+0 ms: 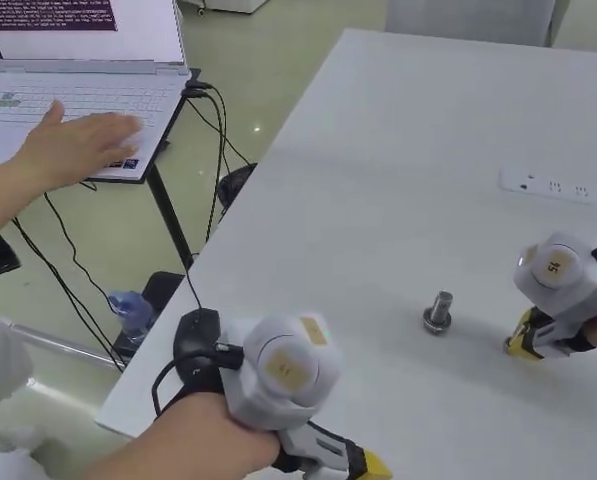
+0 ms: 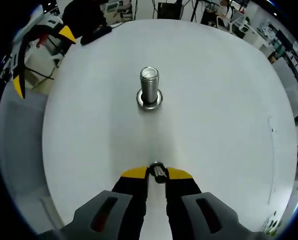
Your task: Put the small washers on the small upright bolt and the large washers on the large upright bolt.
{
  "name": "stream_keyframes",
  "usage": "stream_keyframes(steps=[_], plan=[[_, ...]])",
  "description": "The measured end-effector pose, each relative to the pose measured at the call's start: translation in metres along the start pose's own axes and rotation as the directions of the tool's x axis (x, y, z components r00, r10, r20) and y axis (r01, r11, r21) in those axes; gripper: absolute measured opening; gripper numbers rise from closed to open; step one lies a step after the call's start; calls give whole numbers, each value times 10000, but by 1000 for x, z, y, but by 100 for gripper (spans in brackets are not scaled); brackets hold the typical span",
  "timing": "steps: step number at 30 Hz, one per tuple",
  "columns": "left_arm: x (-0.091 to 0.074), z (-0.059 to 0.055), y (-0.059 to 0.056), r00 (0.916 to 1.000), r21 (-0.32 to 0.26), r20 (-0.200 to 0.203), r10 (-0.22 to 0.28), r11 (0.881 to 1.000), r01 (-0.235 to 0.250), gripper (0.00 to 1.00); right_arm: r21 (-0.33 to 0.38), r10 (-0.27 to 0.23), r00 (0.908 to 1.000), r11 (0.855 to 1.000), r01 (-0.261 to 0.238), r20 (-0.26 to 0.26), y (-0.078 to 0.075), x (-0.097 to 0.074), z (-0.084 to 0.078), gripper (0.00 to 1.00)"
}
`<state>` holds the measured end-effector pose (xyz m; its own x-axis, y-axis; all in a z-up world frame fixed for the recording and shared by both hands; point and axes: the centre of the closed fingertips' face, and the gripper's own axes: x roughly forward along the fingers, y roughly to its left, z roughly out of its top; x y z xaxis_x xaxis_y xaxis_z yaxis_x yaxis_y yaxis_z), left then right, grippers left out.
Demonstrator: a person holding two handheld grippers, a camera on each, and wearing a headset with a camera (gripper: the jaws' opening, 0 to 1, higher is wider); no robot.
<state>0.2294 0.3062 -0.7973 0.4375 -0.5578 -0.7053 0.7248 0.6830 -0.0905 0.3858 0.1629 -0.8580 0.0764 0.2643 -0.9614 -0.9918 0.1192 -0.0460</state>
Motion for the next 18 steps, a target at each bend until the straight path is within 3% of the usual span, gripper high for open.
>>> stream_keyframes(steps=[10, 15, 18], plan=[[-2, -1, 4, 9998, -64, 78, 165, 9998, -165, 88, 18, -184, 9995, 9998, 183, 273, 0, -7, 2, 20], [-3, -1, 5, 9997, -113, 108, 225, 9997, -224, 89, 542, -437, 9919, 9978, 374, 1189, -4, -25, 10, 23], [-4, -2, 5, 9994, 44, 34, 352, 9994, -352, 89, 713, -640, 9819, 9961, 520, 1783, -3, -39, 16, 26]])
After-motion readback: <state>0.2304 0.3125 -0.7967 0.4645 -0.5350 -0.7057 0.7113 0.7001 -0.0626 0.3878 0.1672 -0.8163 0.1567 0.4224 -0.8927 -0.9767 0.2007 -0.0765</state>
